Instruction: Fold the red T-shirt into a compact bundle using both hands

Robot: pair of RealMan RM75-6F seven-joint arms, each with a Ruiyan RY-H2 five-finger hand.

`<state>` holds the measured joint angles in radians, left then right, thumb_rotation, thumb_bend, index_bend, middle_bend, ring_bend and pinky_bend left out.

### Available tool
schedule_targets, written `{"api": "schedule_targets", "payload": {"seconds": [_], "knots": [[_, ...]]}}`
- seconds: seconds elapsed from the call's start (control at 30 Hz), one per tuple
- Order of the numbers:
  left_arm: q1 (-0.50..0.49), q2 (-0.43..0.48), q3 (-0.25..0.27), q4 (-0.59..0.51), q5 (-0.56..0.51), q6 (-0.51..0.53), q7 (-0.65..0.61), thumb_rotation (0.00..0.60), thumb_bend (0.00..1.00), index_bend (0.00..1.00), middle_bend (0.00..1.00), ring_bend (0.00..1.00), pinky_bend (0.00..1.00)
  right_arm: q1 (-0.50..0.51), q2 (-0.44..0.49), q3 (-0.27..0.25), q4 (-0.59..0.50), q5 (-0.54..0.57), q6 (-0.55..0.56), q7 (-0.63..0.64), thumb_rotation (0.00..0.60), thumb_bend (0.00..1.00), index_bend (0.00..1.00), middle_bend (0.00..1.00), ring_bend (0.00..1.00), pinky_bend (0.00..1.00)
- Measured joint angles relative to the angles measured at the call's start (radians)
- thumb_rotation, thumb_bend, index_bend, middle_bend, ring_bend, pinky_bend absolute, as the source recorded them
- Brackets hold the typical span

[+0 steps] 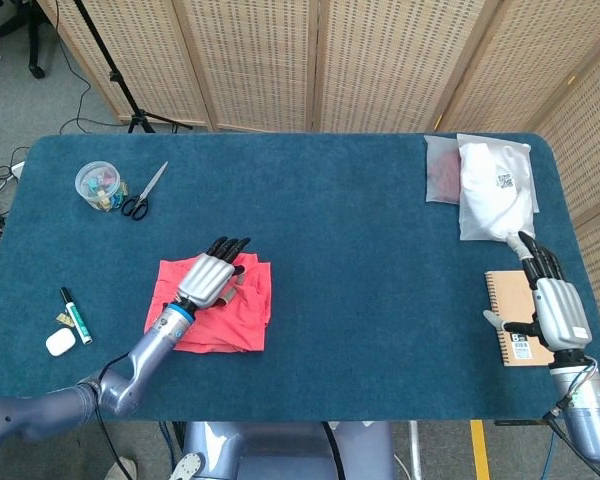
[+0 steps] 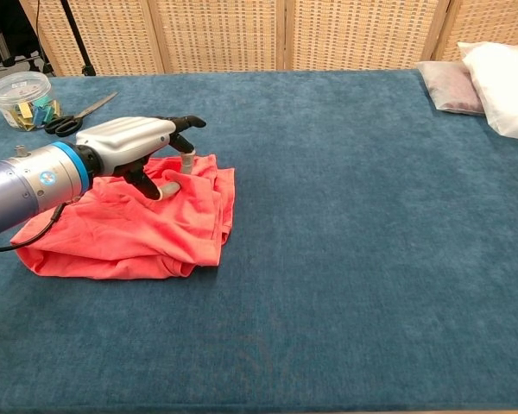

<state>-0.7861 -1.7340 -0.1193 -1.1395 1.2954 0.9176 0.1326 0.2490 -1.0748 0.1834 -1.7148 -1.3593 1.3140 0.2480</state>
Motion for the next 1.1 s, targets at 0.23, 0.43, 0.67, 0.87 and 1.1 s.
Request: {"api": "schedule_targets", "payload": {"seconds": [0.23,0.43,0.67,0.87,1.1], "knots": [[0.002,0.006,0.000,0.004,0.021,0.017,0.005,0.600,0.60,0.71,0.00,0.00,0.00,-0.001,0.002,0.000,-0.001,-0.001,0.002,0.002,0.600,0.00,0.00,0.00,0.00,0.00],[-0.012,0.015,0.010,0.043,0.110,0.072,0.030,0.600,0.60,0.71,0.00,0.00,0.00,-0.001,0.002,0.001,-0.002,0.000,0.001,0.002,0.600,0.00,0.00,0.00,0.00,0.00],[-0.056,0.023,0.030,0.110,0.186,0.078,0.063,0.600,0.57,0.71,0.00,0.00,0.00,-0.001,0.002,0.001,-0.002,0.001,0.000,-0.001,0.600,0.00,0.00,0.00,0.00,0.00],[-0.079,0.000,0.035,0.146,0.196,0.051,0.064,0.600,0.55,0.71,0.00,0.00,0.00,0.000,0.002,0.001,-0.001,0.004,-0.004,-0.001,0.600,0.00,0.00,0.00,0.00,0.00],[-0.093,-0.046,0.035,0.198,0.194,0.032,0.086,0.600,0.52,0.56,0.00,0.00,0.00,0.001,0.004,0.004,0.002,0.009,-0.008,0.005,0.600,0.00,0.00,0.00,0.00,0.00]]}}
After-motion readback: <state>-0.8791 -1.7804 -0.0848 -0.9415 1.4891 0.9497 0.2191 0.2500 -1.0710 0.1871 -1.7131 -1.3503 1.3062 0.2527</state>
